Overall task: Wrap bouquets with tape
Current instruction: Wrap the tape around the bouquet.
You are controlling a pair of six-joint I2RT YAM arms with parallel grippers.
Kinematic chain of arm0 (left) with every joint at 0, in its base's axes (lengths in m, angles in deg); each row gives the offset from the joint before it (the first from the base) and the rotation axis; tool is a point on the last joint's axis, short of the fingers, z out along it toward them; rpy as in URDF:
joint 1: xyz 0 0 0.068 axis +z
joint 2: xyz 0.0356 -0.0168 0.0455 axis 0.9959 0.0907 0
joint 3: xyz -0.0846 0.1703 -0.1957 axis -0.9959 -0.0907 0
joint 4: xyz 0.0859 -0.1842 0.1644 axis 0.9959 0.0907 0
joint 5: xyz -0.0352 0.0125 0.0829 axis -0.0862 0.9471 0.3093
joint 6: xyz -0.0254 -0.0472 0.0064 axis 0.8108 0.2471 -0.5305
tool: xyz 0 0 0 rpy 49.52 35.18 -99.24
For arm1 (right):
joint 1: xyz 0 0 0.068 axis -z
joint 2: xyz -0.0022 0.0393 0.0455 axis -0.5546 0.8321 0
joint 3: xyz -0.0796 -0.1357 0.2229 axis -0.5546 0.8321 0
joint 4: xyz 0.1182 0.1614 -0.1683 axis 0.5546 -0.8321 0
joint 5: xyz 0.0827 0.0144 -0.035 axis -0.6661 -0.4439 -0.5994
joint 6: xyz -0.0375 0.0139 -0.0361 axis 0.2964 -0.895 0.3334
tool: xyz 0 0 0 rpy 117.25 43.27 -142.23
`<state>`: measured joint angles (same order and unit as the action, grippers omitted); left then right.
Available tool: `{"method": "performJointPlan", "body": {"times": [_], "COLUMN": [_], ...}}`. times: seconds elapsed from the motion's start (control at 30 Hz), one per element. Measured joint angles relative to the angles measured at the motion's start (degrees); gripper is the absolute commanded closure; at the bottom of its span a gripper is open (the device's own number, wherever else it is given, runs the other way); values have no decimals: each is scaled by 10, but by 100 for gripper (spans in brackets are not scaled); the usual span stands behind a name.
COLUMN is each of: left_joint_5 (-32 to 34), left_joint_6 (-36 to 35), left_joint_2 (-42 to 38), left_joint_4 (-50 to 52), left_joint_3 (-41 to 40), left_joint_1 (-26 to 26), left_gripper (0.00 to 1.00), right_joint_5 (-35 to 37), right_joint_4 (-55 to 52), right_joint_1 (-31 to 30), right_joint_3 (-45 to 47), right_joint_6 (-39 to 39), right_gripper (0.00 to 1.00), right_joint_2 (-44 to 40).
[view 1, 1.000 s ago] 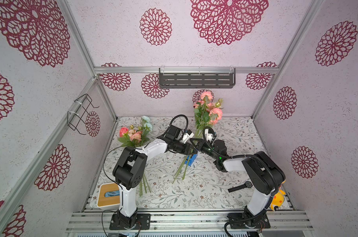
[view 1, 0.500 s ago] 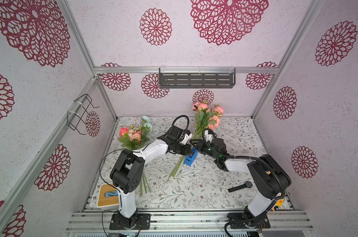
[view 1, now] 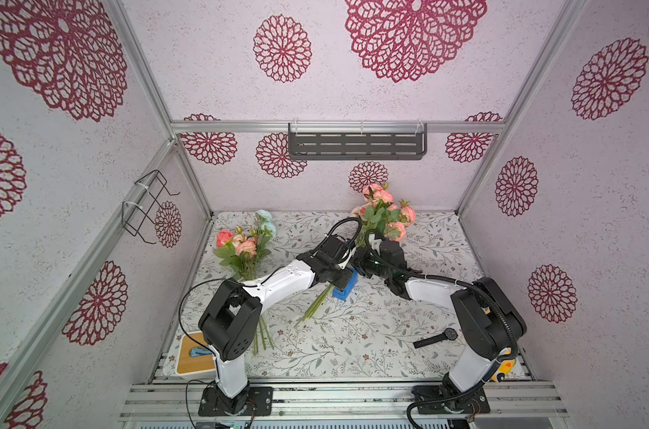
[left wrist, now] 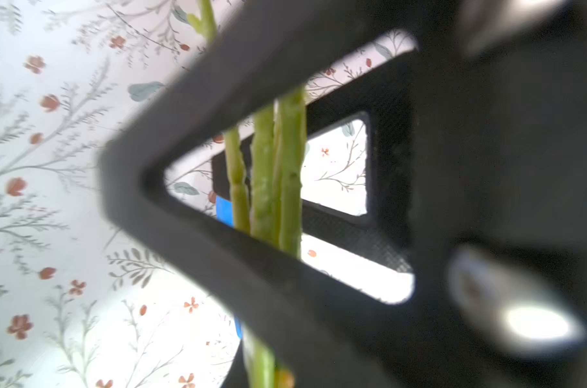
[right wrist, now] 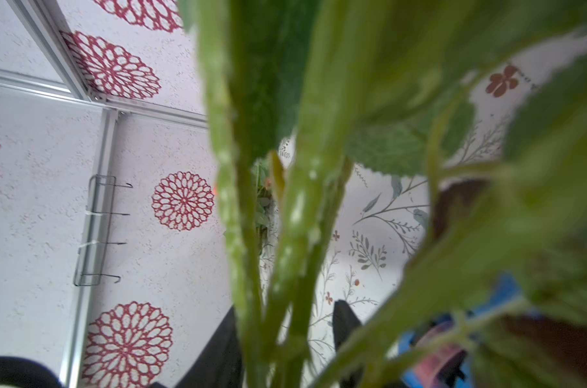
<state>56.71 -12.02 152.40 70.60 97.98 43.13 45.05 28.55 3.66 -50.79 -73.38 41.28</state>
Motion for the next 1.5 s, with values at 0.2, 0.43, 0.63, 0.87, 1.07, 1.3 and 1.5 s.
{"method": "performJointPlan", "body": {"times": [0.2, 0.43, 0.63, 0.87, 1.07, 1.3, 1.5], "left_joint_5": [42, -37, -257, -447, -524, -539, -511], "left_joint_6": [-7, 16, 74, 78, 58, 56, 73], "left_joint_2": [-1, -13, -29, 15, 73, 91, 102], "left_joint_4": [-5, -28, -81, -66, -19, -8, -12], "left_joint_3": [-10, -13, -36, -24, 22, 24, 24], "left_joint_1": [-12, 6, 93, 111, 110, 110, 111], "left_gripper": [92, 54, 49, 47, 46, 51, 76], "right_joint_5": [4, 2, 2, 6, 12, 13, 16], "right_joint_4": [-9, -39, -24, 58, 129, 159, 166], "right_joint_1": [0, 2, 10, 10, 9, 2, 0], "right_joint_3": [2, 0, 39, 80, 92, 107, 114], "right_joint_6": [-11, 28, 71, 92, 107, 111, 107], "right_gripper": [100, 100, 100, 100, 100, 100, 100], "right_joint_2": [-11, -12, -17, -35, -46, -46, -46]}}
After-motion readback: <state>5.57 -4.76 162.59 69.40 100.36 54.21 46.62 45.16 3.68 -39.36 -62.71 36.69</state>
